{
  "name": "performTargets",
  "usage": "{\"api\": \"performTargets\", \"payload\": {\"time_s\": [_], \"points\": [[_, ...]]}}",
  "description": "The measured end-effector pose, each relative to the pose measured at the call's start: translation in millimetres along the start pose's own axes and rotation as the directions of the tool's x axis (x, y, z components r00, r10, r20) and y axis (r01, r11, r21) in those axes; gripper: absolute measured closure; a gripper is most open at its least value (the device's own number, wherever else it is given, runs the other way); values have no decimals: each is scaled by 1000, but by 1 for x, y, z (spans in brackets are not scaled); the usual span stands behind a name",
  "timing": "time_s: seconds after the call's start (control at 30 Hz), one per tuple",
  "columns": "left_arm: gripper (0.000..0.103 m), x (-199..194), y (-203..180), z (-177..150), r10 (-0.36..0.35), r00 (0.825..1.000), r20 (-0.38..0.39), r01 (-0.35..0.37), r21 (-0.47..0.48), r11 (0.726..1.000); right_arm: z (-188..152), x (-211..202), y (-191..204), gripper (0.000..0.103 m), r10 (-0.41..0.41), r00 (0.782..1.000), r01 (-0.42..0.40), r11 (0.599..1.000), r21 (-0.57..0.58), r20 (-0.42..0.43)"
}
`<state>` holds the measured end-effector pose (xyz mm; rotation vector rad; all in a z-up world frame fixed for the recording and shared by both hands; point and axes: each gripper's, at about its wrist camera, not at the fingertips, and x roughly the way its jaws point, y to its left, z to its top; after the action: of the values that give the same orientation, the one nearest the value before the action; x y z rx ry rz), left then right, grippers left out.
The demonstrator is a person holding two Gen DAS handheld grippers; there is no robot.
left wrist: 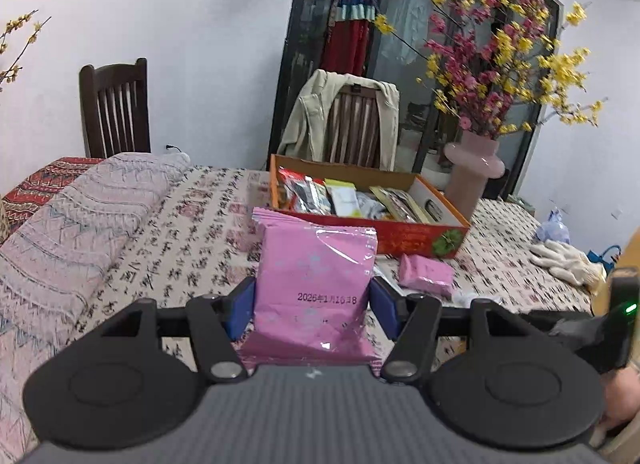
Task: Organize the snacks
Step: 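Carry the pink packet into the red box while the right grasps a gold packet and follows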
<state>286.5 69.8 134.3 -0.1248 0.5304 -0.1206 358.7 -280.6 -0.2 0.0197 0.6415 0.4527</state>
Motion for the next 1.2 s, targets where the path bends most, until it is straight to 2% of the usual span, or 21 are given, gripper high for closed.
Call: {"api": "performTargets", "payload": {"time_s": [0.23,0.5,0.67,0.83,1.0,1.2], "points": [[41,-12,-21,-2,-25,999,25,24,19,1000,1,-73,-8,60,10,993,-6,1000,-29,118],[41,7,-31,14,-43,998,53,41,32,999,16,-86,-15,60,8,986,1,999,-54,166],[41,47,-31,42,-50,997,67,47,48,998,51,-61,-14,60,8,983,10,995,-99,186],[41,102,-31,64,-47,999,23,46,67,997,95,-26,-20,60,20,981,1,994,-109,193],[41,162,-28,80,-56,998,-35,58,52,997,128,21,-23,59,16,986,10,988,-155,167],[41,225,-27,98,-78,992,-103,82,30,996,154,96,-31,59,18,995,-6,991,-134,96]]}}
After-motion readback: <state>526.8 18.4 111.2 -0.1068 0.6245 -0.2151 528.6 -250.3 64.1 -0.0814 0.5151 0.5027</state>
